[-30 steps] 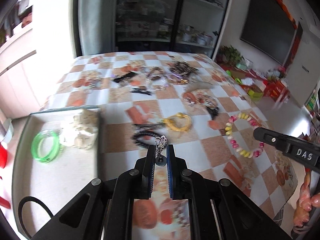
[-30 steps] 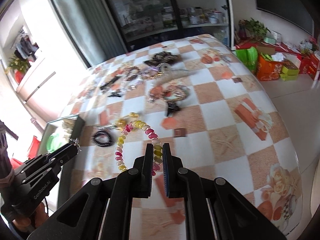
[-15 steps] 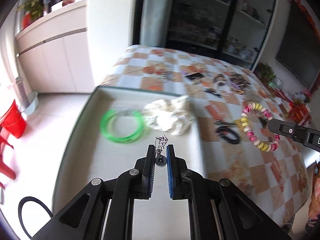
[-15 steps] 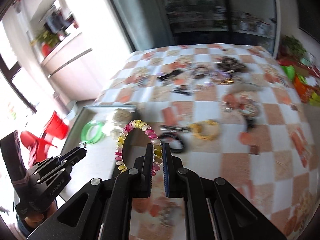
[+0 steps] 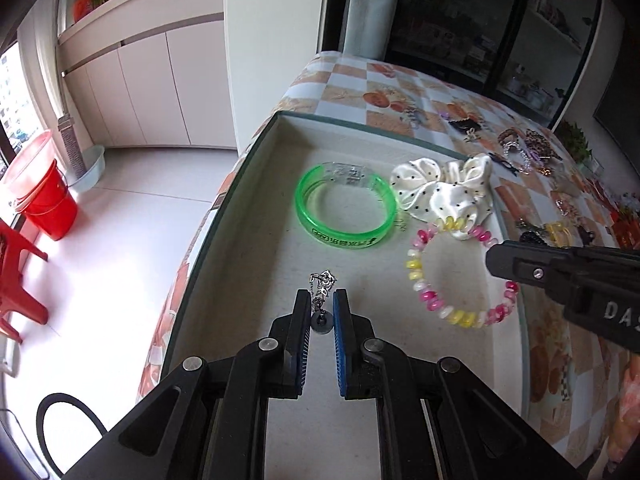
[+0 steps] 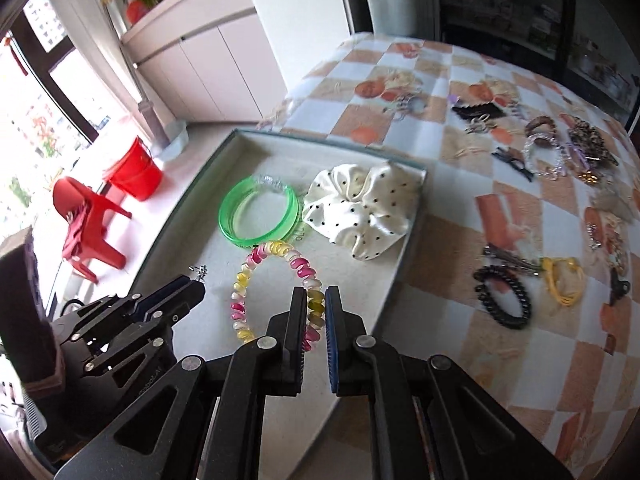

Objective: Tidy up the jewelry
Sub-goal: 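Carry the charm and beaded bracelet into the tray and release the bracelet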

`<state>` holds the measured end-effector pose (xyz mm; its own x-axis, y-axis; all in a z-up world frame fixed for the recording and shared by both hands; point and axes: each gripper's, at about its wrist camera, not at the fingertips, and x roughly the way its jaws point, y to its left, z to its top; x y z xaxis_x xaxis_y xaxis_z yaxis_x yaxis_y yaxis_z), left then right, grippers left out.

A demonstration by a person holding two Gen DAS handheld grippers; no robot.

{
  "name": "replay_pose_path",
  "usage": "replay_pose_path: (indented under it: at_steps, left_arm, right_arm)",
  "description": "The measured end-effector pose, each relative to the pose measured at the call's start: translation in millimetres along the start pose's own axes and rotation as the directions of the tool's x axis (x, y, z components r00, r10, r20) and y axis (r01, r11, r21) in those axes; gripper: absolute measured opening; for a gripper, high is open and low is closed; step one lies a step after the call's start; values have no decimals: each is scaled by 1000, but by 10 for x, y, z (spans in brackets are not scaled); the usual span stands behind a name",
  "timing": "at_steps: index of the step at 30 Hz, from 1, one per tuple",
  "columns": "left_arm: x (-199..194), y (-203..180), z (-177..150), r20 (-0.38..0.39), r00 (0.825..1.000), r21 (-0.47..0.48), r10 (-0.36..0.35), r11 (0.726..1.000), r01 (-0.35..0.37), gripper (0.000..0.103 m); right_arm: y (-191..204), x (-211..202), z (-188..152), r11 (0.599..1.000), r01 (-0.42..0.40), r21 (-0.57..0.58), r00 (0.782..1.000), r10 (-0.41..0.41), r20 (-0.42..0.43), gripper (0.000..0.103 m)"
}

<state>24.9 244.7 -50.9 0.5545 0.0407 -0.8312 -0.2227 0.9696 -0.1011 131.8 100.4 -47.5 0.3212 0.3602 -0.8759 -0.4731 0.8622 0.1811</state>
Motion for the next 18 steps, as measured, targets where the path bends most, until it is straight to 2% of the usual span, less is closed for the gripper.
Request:
replay_pose_path:
  at_steps: [9,18]
  left_arm:
    - [158,15,120,-31,998,-18,61,998,-62,14]
    - [239,-44,123,-61,993,4,101,995,-101,14]
  right_arm:
    - [-134,402,164,998,40,44,997,-37,-61,10]
    - [-204,542,230,998,35,57,998,-32,-63,10]
